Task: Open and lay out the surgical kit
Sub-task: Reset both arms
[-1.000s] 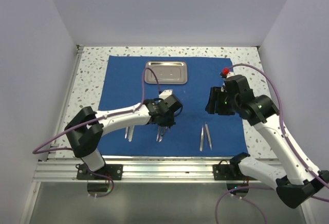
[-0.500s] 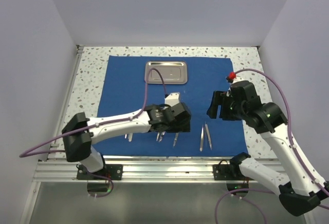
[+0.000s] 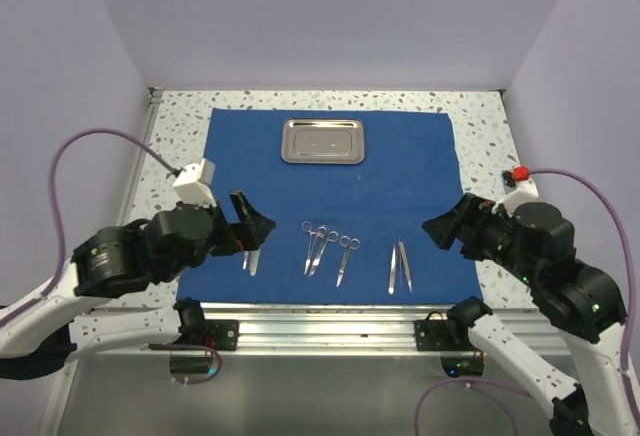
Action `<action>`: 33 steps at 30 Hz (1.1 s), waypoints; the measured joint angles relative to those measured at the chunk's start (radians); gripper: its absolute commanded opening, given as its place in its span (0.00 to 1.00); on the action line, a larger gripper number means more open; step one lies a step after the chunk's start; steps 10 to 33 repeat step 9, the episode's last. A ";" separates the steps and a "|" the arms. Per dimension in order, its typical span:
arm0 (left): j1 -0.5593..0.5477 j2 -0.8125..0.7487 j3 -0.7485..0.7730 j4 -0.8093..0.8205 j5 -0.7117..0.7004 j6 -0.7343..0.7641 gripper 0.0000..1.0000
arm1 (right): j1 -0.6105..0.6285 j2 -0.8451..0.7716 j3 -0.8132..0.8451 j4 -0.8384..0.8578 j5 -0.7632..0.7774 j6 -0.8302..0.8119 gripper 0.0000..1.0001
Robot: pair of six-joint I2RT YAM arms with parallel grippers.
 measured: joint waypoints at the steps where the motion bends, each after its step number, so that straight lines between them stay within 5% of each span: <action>1: 0.000 -0.030 0.023 -0.051 -0.021 0.006 1.00 | 0.000 -0.010 0.026 -0.012 0.010 0.004 0.83; 7: 0.000 -0.085 0.159 -0.208 -0.110 0.034 1.00 | 0.001 -0.144 0.088 -0.028 0.092 0.004 0.82; 9: 0.000 -0.091 0.170 -0.230 -0.134 0.050 1.00 | 0.001 -0.192 0.087 -0.029 0.118 0.002 0.90; 33: 0.000 -0.091 0.170 -0.230 -0.134 0.050 1.00 | 0.001 -0.192 0.087 -0.029 0.118 0.002 0.90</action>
